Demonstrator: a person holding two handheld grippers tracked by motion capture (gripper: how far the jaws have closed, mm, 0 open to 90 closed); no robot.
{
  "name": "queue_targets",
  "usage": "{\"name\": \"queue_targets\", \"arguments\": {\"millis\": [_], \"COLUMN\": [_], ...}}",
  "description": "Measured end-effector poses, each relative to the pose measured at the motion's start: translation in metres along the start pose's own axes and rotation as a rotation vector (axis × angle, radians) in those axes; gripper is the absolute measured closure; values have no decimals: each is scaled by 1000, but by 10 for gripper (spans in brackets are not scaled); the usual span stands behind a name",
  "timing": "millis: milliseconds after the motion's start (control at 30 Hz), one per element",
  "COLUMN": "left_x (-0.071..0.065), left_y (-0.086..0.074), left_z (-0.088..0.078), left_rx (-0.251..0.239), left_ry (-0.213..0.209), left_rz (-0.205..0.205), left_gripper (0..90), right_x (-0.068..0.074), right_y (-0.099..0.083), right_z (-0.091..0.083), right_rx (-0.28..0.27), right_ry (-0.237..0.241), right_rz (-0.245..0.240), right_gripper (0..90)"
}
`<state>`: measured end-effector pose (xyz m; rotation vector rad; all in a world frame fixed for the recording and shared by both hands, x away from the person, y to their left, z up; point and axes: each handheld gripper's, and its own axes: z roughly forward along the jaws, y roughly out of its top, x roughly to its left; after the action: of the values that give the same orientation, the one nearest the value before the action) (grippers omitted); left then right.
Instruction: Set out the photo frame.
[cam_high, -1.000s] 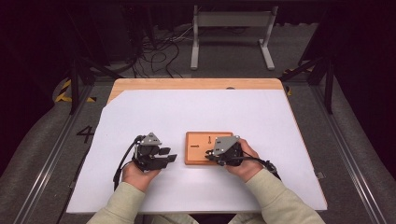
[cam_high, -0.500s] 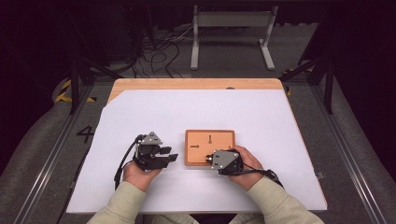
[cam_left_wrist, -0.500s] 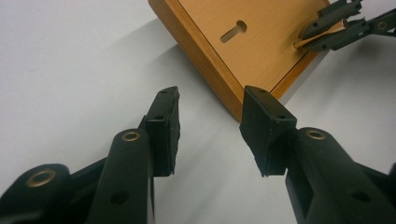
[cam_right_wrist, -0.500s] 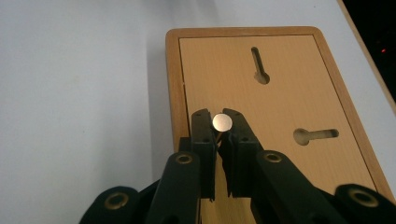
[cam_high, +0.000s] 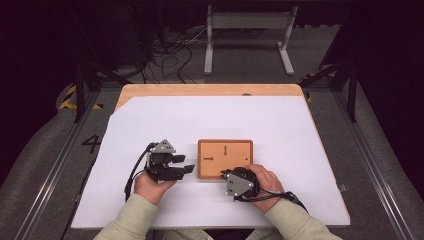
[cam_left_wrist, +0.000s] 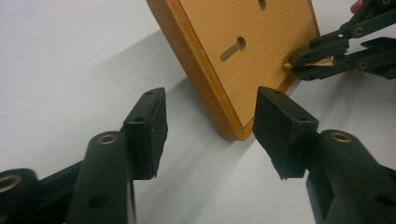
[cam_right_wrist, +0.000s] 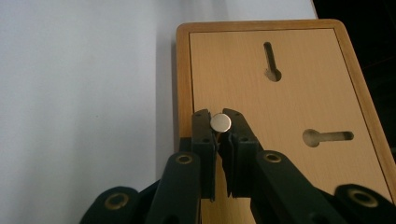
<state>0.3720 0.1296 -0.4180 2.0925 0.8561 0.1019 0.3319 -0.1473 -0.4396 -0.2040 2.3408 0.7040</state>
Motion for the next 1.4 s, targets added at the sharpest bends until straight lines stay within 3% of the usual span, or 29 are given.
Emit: {"name": "queue_targets", "arguments": {"millis": [167, 533, 1167, 1400], "left_x": [1, 3, 10, 10], "left_y": [6, 20, 45, 46], "left_z": [4, 13, 43, 55], "left_rx": [-8, -18, -18, 10], "left_ry": [-20, -37, -56, -76], "left_rz": [-24, -68, -94, -99], "left_gripper": [344, 281, 194, 187], "right_x": [2, 2, 5, 6], "right_y": [0, -1, -1, -1], "right_z": [0, 0, 0, -1], "right_rx": [-6, -10, -16, -17], "right_ry": [-5, -12, -22, -27], "right_rz": [3, -5, -14, -14], "right_gripper": [845, 845, 844, 844]}}
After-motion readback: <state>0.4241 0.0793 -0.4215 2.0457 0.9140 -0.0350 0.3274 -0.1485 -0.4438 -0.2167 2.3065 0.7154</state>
